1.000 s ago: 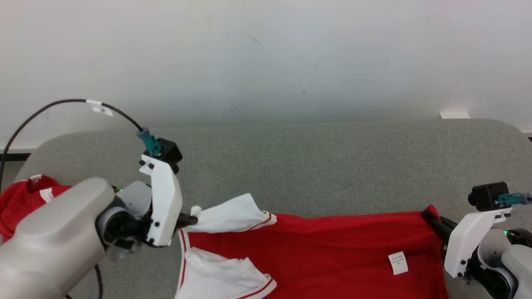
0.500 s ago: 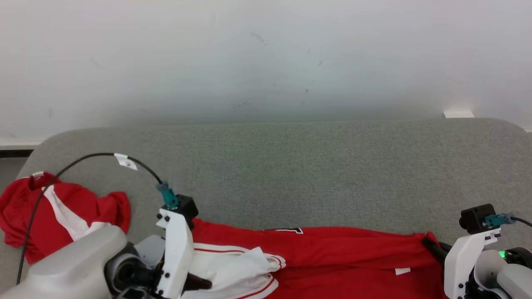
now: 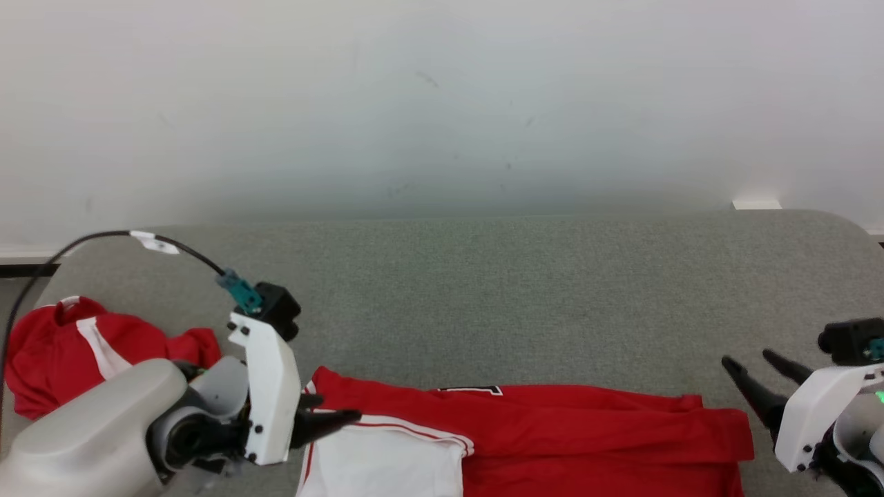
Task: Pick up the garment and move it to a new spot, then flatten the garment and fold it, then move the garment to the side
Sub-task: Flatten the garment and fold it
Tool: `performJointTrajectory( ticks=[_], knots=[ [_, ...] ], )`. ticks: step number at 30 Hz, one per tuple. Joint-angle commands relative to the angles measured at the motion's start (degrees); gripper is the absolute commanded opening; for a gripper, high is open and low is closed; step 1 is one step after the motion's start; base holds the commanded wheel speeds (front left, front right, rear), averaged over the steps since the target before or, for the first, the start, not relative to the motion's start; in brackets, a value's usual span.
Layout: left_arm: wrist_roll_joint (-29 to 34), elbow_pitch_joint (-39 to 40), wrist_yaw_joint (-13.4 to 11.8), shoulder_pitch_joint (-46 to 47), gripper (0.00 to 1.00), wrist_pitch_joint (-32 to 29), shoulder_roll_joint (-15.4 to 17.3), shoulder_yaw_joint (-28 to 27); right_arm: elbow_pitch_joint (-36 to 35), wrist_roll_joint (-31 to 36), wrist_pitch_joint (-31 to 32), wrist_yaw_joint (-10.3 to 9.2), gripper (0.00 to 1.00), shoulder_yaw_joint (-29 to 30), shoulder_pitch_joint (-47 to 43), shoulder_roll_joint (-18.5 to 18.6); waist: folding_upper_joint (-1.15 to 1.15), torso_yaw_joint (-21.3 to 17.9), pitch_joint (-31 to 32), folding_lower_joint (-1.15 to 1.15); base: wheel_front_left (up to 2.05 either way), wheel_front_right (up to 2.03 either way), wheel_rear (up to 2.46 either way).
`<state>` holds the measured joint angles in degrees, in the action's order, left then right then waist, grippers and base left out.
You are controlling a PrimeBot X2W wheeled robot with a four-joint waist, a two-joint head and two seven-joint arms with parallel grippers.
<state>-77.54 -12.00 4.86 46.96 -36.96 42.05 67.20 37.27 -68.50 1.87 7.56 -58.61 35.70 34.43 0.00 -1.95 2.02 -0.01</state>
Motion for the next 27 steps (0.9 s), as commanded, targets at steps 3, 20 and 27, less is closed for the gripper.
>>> performJointTrajectory(
  ticks=[3, 20, 27],
  knots=[
    [2.9, 1.1, -0.8, 0.1, 1.0, 7.3, 0.6, -2.6, -1.1, -0.1, -6.2, -0.16, 1.0, 3.0, 1.1, 0.9, 0.0, 0.1, 0.5, 0.01, 0.0, 0.0, 0.0],
    [17.1, 4.2, -20.8, -15.5, 1.0, 52.1, -3.2, -19.7, -13.1, 26.2, -17.0, -0.15, 1.0, 43.2, -17.7, -9.9, 0.0, 2.2, 0.4, 0.01, 0.0, 0.0, 0.0],
    [32.2, 10.1, -23.3, -30.6, 1.0, 52.1, -12.2, -36.2, -20.7, 34.8, -17.0, -0.15, 1.0, 53.5, -29.0, -17.1, 0.0, 2.1, -0.7, 0.01, 0.0, 0.0, 0.0]
  ],
)
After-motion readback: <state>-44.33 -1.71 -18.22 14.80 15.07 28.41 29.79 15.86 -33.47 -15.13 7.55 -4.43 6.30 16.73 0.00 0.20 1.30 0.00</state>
